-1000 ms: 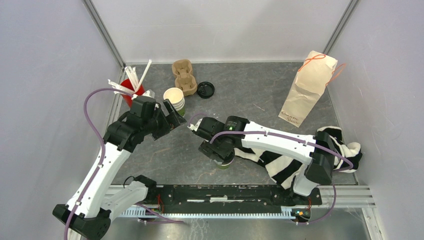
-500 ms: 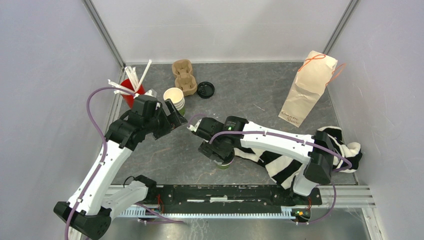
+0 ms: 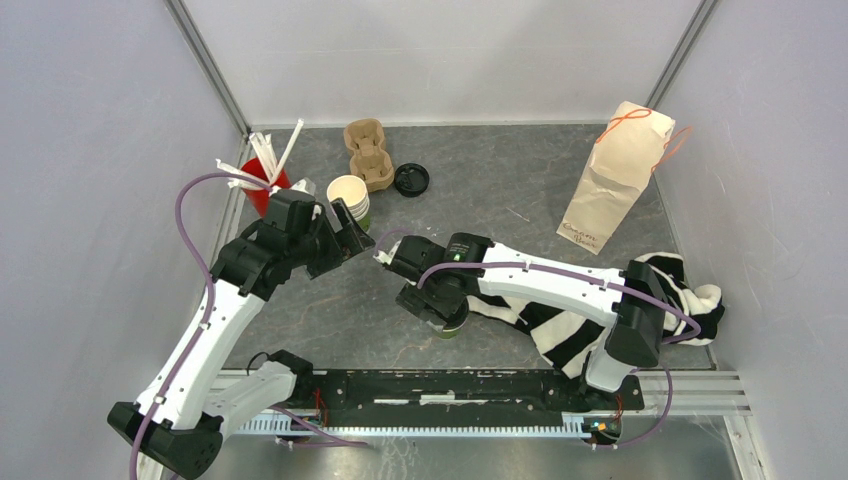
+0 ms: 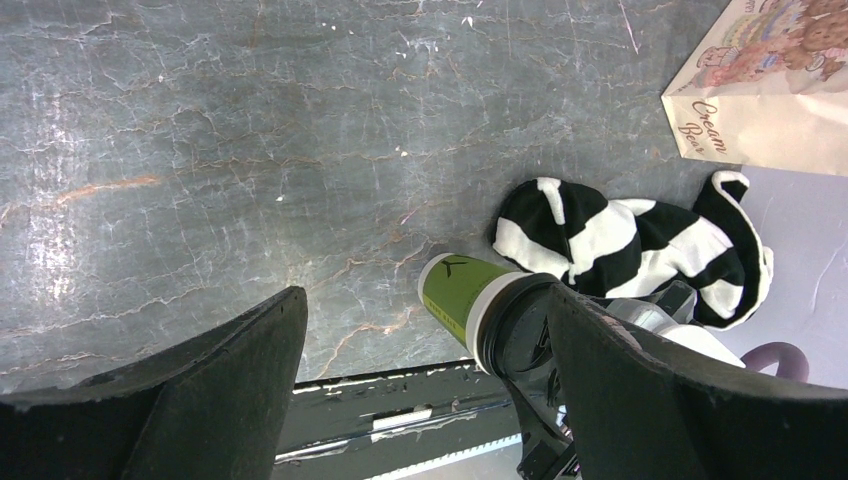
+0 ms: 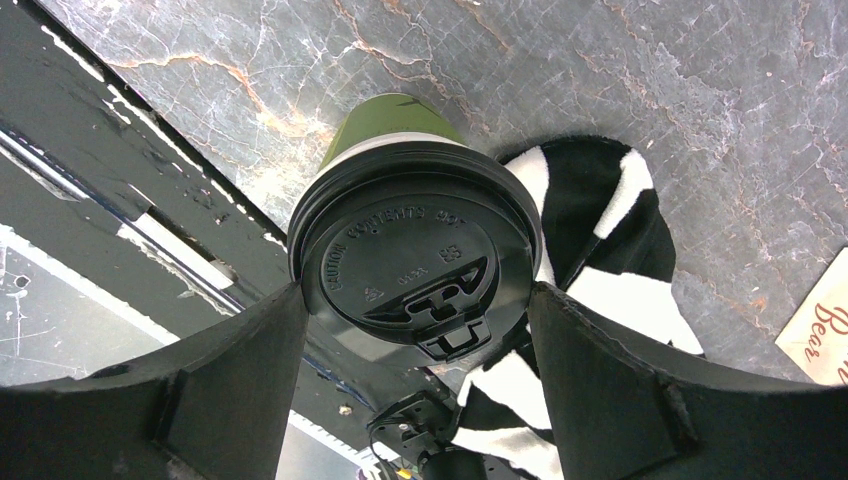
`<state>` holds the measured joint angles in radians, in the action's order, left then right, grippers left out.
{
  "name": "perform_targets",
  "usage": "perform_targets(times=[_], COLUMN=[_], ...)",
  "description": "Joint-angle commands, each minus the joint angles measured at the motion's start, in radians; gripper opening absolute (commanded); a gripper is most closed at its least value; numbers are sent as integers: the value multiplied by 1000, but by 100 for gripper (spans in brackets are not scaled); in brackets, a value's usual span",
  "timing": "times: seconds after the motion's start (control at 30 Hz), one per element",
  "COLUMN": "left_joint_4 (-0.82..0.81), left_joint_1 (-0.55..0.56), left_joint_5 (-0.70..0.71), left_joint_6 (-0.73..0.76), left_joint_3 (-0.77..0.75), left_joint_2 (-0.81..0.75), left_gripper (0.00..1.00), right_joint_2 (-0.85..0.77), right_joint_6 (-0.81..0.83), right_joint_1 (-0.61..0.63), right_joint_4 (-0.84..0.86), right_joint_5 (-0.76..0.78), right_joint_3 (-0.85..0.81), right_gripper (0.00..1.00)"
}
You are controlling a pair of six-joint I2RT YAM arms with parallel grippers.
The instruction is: Pack the takeout coffee
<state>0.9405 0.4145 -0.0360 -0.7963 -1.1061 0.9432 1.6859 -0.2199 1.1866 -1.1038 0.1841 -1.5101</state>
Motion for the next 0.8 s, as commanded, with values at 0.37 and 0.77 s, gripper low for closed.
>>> perform_targets(times=[0.37,0.77], left_joint_4=[-12,-269], left_joint_1=[1,13], left_joint_5=[-25,-539], left_joint_6=[57,-27], left_joint_3=[-23,209], left_joint_2=[-10,77], left_gripper=[96,91], right_joint_2=[-9,-446], right_joint_6=[-38,-131], right_joint_1=[-5,-284], right_joint_4=[-37,375], right_joint_5=[-30,-463], right_joint_3=[-111,340], right_gripper=[98,95])
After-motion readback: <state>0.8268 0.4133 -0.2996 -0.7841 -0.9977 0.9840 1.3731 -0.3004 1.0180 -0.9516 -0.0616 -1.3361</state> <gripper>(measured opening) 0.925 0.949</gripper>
